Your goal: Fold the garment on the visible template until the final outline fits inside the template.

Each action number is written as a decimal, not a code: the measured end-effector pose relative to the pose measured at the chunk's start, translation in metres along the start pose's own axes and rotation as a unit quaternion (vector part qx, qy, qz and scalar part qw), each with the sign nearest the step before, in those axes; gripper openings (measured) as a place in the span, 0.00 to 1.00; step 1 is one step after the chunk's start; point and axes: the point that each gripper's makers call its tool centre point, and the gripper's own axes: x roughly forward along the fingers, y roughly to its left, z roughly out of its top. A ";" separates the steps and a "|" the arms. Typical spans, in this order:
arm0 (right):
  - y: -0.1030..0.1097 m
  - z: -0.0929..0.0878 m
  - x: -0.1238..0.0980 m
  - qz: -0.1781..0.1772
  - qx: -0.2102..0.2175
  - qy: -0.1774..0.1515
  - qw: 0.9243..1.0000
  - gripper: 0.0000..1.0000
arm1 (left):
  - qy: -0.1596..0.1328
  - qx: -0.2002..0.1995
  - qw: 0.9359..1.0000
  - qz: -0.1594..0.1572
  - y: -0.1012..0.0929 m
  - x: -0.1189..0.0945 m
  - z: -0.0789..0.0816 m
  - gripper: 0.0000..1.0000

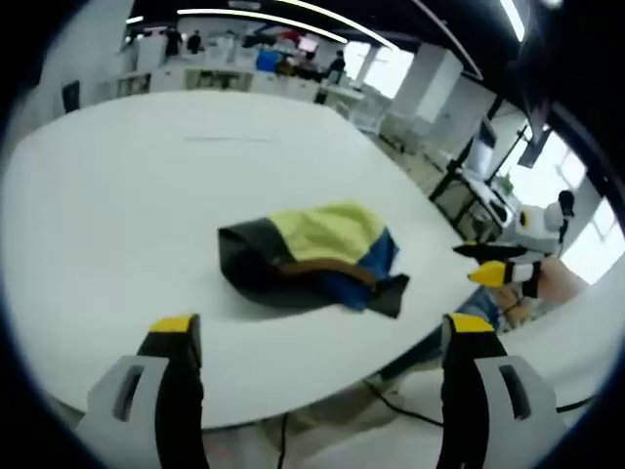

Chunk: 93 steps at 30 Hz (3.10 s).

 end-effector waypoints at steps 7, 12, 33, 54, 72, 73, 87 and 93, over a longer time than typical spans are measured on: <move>-0.003 0.000 0.000 -0.005 0.004 0.000 1.000 0.98 | -0.002 0.000 1.000 0.002 0.002 0.000 0.000 0.99; -0.002 0.000 0.000 -0.003 0.004 0.000 1.000 0.97 | 0.002 0.001 1.000 0.000 0.000 0.001 -0.002 0.99; -0.005 -0.004 0.001 -0.008 0.006 0.003 1.000 0.96 | 0.005 0.002 1.000 -0.002 0.001 0.002 -0.001 0.99; 0.000 -0.008 0.005 0.003 0.011 0.008 1.000 1.00 | 0.016 0.000 1.000 -0.005 0.003 0.004 -0.006 0.99; 0.002 -0.010 0.009 0.004 0.004 0.014 1.000 0.98 | 0.023 0.004 1.000 -0.011 0.001 0.006 -0.008 0.97; 0.002 -0.011 0.009 0.003 0.002 0.013 1.000 0.98 | 0.023 0.005 1.000 -0.011 0.001 0.006 -0.008 0.96; 0.006 -0.012 0.016 0.010 -0.014 0.013 1.000 0.91 | 0.028 0.016 0.999 -0.010 0.001 0.006 -0.013 0.90; 0.009 -0.012 0.023 0.012 -0.035 0.018 0.999 0.89 | 0.030 0.016 0.999 -0.008 0.004 0.009 -0.013 0.88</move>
